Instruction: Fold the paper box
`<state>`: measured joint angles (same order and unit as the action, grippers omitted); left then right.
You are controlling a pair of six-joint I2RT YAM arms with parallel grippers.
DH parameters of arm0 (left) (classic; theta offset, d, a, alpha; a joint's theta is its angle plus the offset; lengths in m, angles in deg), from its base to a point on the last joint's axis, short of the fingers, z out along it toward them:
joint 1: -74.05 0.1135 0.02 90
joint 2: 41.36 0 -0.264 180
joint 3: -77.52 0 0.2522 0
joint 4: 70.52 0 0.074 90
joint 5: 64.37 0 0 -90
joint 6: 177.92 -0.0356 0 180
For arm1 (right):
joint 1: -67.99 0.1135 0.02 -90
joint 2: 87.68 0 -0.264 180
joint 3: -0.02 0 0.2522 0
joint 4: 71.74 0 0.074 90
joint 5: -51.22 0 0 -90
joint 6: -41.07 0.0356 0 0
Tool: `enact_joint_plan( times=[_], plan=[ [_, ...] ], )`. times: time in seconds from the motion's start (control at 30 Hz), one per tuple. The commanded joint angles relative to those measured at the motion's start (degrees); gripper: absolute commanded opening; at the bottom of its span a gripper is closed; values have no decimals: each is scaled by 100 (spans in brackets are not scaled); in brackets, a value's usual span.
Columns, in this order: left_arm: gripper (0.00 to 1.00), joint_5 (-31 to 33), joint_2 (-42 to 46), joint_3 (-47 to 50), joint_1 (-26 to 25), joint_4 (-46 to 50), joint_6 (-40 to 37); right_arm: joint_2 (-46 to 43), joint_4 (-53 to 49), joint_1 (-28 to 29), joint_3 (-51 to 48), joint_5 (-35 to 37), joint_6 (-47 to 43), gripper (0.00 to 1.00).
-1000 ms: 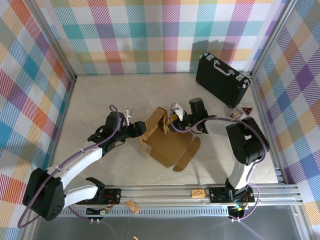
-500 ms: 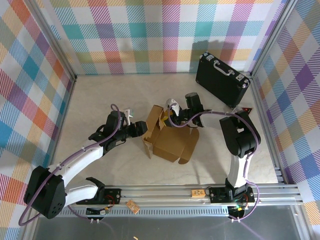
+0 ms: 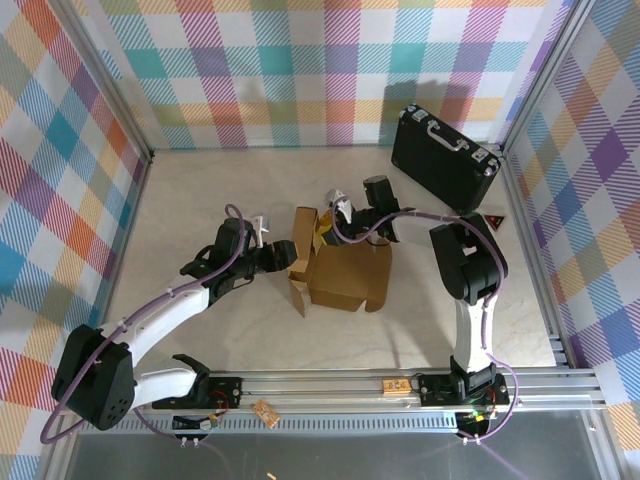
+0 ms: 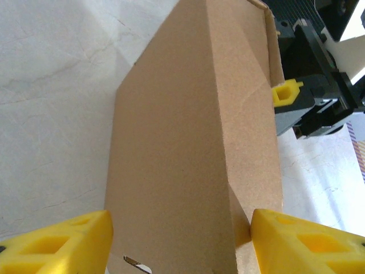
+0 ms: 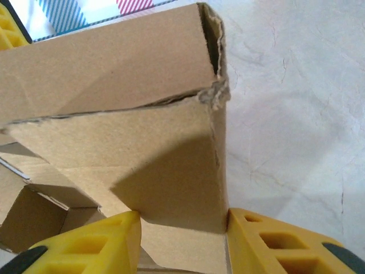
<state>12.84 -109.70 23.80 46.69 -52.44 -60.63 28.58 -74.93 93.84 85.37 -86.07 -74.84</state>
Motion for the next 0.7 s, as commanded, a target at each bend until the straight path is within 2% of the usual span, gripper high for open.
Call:
enact_joint_plan(
  times=[0.0,0.23,0.43,0.67],
  plan=[
    [65,58,-181,94,-66,636,-210,29,-287,79,385,-575,-441,44],
    [65,23,-234,101,-67,663,-259,256,-1232,79,1006,-254,-1465,50],
    [65,14,-277,43,-63,705,-358,648,-1978,79,1675,-573,-2180,51],
    [65,-101,-371,-36,-62,763,-410,920,-2267,79,2086,-795,-2886,61]
  ],
)
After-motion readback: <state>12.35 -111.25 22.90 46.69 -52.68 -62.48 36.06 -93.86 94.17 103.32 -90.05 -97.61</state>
